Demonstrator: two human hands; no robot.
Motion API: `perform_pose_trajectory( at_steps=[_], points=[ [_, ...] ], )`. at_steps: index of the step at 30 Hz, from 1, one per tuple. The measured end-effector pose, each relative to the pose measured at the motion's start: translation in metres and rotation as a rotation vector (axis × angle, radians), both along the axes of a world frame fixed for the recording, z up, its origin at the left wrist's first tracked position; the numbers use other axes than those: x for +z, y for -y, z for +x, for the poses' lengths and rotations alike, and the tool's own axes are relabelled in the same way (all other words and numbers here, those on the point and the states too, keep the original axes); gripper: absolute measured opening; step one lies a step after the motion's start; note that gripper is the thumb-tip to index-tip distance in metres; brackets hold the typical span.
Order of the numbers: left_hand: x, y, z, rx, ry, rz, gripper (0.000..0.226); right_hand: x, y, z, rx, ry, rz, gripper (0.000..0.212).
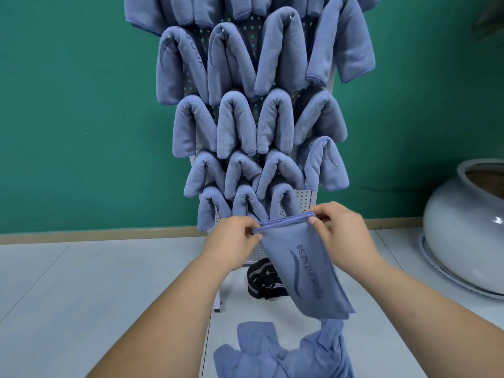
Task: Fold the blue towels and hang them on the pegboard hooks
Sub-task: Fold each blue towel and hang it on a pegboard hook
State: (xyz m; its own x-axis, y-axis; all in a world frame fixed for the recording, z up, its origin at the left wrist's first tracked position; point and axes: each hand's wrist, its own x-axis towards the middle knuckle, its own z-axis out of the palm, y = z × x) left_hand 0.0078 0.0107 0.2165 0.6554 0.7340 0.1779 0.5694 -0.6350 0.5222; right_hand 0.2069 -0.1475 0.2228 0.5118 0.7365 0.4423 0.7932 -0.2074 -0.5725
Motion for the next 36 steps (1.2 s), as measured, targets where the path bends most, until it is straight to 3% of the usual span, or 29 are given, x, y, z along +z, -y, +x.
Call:
perform_pose_trajectory(
  at_steps=[3, 6, 10, 15, 19, 22, 26, 28, 33, 36],
  points=[
    [0.006, 0.0, 0.0, -0.067, 0.017, 0.114, 0.009, -0.005, 0.004, 0.016, -0.064, 0.189, -0.342, 0.014],
    [0.007, 0.005, 0.003, -0.08, -0.028, 0.149, 0.008, -0.007, 0.003, 0.018, -0.047, 0.178, -0.446, 0.014],
    [0.007, 0.004, 0.0, -0.03, -0.054, 0.135, 0.012, -0.002, 0.006, 0.016, 0.005, 0.102, -0.347, 0.004],
    [0.005, 0.002, -0.001, -0.044, -0.071, 0.047, 0.015, -0.001, 0.008, 0.017, 0.072, -0.106, -0.19, 0.012],
    [0.005, -0.001, 0.0, -0.053, 0.112, -0.101, 0.019, -0.002, 0.006, 0.018, 0.107, -0.312, -0.088, 0.015],
    [0.006, 0.0, 0.0, -0.05, 0.162, -0.17, 0.022, -0.003, 0.005, 0.017, 0.137, -0.354, -0.071, 0.013],
    [0.009, 0.003, -0.001, -0.088, -0.161, 0.034, 0.016, -0.008, 0.0, 0.005, 0.198, -0.346, -0.06, 0.014],
    [0.007, 0.009, 0.0, -0.12, -0.261, 0.009, 0.015, -0.011, -0.003, -0.005, 0.231, -0.324, -0.067, 0.015],
    [0.007, 0.019, 0.005, -0.264, -0.011, -0.255, 0.02, -0.015, -0.009, -0.027, 0.351, -0.304, -0.05, 0.018],
    [0.009, 0.021, 0.007, -0.285, 0.064, -0.215, 0.011, -0.013, -0.011, -0.029, 0.355, -0.363, -0.014, 0.017]
  ],
)
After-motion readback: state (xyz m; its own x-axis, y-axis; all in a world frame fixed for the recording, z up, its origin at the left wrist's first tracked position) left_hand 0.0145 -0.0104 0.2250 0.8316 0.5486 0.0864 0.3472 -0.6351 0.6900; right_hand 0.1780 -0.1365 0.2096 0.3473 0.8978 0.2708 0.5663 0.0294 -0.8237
